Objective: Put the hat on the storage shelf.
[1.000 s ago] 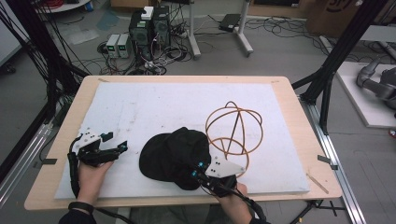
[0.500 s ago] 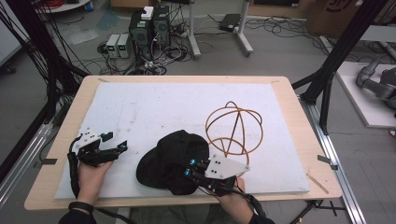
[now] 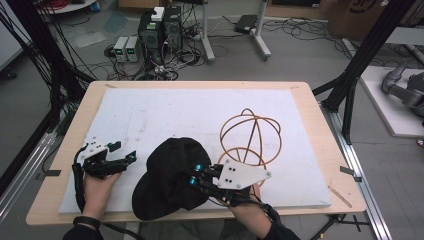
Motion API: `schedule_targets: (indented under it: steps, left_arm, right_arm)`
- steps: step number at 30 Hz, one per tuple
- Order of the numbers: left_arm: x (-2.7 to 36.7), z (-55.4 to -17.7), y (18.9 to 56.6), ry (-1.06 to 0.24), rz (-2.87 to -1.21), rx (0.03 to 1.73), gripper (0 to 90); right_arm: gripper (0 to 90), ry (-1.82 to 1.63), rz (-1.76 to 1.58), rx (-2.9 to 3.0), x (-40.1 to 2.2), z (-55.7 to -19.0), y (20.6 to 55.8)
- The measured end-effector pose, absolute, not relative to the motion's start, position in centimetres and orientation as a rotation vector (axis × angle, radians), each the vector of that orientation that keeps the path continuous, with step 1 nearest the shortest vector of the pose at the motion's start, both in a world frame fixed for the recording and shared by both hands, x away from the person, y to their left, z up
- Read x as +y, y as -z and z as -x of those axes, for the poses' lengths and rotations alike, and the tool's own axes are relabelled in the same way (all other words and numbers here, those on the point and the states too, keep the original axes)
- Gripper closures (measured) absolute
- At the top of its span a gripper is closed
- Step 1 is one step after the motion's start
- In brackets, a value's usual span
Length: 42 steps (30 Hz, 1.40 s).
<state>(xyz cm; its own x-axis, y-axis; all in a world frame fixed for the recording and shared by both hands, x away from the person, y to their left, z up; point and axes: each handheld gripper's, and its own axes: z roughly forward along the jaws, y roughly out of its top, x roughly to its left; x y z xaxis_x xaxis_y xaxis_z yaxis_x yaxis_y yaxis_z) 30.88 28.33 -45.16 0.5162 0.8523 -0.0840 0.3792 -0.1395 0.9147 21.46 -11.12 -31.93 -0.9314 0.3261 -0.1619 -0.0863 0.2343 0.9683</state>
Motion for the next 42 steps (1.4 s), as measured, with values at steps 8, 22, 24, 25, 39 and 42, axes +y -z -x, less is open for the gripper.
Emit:
schedule_targets:
  steps: [8, 22, 24, 25, 39, 42]
  left_arm:
    - [28.3, -30.9, 45.2, -0.58, -1.736, 1.043, 26.0]
    - [28.3, -30.9, 45.2, -0.579, -1.734, 1.043, 26.0]
    - [28.3, -30.9, 45.2, -0.579, -1.737, 1.042, 26.0]
    - [28.3, -30.9, 45.2, -0.579, -1.735, 1.044, 26.0]
    - [28.3, -30.9, 45.2, -0.578, -1.738, 1.047, 26.0]
    - [28.3, -30.9, 45.2, -0.577, -1.737, 1.051, 26.0]
  right_arm:
    - [87.7, -1.792, -0.177, 2.127, -11.8, -21.6, 28.2]
    - [87.6, -1.778, -0.19, 1.937, -16.0, -23.2, 21.8]
    - [87.6, -1.773, -0.197, 1.921, -16.4, -23.3, 21.5]
    - [87.6, -1.761, -0.209, 1.894, -17.2, -23.4, 21.1]
    - [87.5, -1.677, -0.329, 1.782, -22.8, -24.6, 20.3]
    - [87.5, -1.663, -0.355, 1.782, -23.6, -24.7, 20.9]
